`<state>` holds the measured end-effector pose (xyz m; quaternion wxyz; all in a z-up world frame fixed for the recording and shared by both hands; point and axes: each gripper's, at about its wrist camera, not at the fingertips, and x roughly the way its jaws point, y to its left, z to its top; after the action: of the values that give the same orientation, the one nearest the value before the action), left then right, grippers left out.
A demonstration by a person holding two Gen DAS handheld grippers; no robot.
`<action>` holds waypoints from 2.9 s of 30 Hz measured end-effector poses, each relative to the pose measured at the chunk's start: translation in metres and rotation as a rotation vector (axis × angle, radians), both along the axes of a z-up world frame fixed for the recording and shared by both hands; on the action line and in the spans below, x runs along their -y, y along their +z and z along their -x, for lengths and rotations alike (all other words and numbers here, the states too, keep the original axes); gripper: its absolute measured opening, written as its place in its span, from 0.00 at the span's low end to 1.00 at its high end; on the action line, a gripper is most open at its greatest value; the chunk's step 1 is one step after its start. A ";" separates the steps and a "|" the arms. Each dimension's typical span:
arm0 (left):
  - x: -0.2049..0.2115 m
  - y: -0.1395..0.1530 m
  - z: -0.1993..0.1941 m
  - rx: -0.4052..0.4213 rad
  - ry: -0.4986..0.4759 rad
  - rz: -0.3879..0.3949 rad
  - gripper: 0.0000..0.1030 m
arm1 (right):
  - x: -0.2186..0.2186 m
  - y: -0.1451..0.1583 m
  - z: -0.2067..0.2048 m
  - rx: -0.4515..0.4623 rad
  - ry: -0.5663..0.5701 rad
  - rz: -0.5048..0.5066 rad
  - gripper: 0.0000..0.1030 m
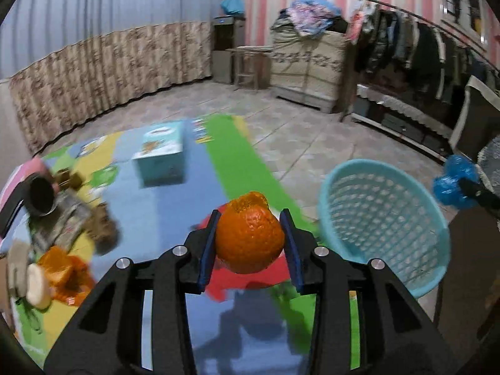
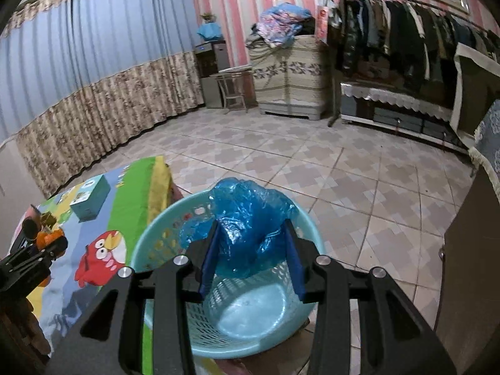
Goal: Collect trash
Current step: 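Carry the blue bag into the basket with the right gripper while the left gripper drops the orange in, then lower the left gripper onto the beige face mask and close it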
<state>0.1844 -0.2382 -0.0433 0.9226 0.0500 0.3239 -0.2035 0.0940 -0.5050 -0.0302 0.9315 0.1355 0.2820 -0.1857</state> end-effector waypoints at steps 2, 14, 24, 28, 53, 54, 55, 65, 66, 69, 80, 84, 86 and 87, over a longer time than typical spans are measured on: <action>0.018 0.000 0.000 0.008 -0.026 0.008 0.36 | 0.001 -0.002 -0.002 -0.003 -0.006 0.001 0.39; 0.095 -0.005 0.003 0.045 -0.155 0.054 0.36 | 0.010 -0.015 -0.010 -0.055 -0.037 -0.003 0.39; 0.111 -0.001 -0.003 0.071 -0.133 0.046 0.66 | 0.014 -0.017 -0.012 -0.062 -0.036 -0.017 0.39; 0.097 0.006 -0.013 0.087 -0.073 0.046 0.75 | 0.010 -0.017 -0.016 -0.067 -0.023 -0.012 0.39; -0.002 0.024 -0.014 0.138 0.093 0.045 0.93 | -0.008 -0.019 -0.033 -0.005 -0.060 -0.039 0.87; -0.006 0.023 -0.013 0.137 0.097 0.047 0.93 | -0.010 -0.018 -0.034 -0.002 -0.056 -0.035 0.87; -0.013 0.023 -0.012 0.136 0.104 0.048 0.94 | -0.011 -0.017 -0.033 0.000 -0.051 -0.029 0.87; -0.076 0.018 0.000 0.108 0.190 0.020 0.95 | -0.050 -0.008 -0.040 0.009 0.038 0.054 0.88; -0.084 0.017 0.002 0.104 0.200 0.016 0.95 | -0.057 -0.008 -0.041 0.006 0.048 0.064 0.88; -0.109 0.010 0.006 0.090 0.236 0.007 0.95 | -0.077 -0.008 -0.045 -0.004 0.090 0.090 0.88; -0.210 -0.019 0.005 0.037 0.390 -0.042 0.95 | -0.148 -0.005 -0.056 -0.002 0.222 0.127 0.94; -0.238 -0.023 0.004 0.065 0.453 -0.107 0.95 | -0.163 -0.006 -0.059 -0.004 0.226 0.123 0.94; -0.252 -0.025 0.003 0.047 0.462 -0.095 0.95 | -0.168 -0.007 -0.062 -0.007 0.231 0.085 0.94; -0.259 -0.026 0.001 0.033 0.464 -0.083 0.95 | -0.169 -0.008 -0.064 -0.008 0.232 0.073 0.94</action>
<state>0.1831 0.0204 -0.0698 0.9470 0.0152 0.3197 0.0284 0.1575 -0.3358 -0.0380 0.9498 0.0672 0.2926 -0.0874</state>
